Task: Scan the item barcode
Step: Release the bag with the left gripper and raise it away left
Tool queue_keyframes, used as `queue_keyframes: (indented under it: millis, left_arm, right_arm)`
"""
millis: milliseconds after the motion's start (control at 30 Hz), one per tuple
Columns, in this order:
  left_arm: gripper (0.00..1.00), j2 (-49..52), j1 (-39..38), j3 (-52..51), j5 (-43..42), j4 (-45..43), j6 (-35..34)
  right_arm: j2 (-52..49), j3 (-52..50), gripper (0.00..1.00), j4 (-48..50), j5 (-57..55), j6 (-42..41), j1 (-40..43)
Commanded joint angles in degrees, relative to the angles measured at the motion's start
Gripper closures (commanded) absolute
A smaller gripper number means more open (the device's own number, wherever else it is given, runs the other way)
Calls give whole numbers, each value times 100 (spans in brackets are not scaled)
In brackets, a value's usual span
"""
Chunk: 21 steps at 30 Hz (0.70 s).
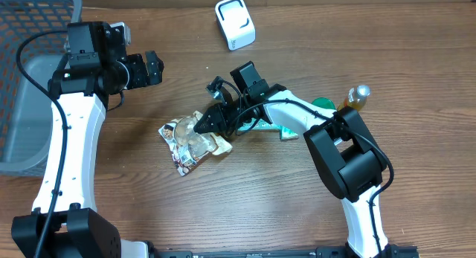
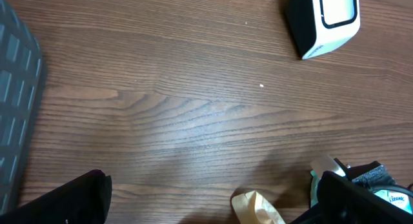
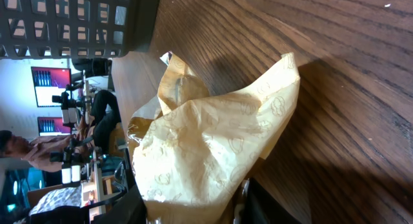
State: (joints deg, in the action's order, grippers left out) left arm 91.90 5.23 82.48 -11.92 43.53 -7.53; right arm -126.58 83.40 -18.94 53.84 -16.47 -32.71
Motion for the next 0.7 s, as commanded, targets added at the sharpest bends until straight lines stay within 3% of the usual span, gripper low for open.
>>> queue_keyframes:
  millis: [0, 667]
  left_arm:
    - [1, 9, -42, 13, 52, -4, -35]
    - [1, 13, -42, 13, 50, -7, -35]
  right_arm:
    - [240, -13, 64, 28, 173, 46, 0]
    - [251, -13, 68, -55, 101, 195, 0]
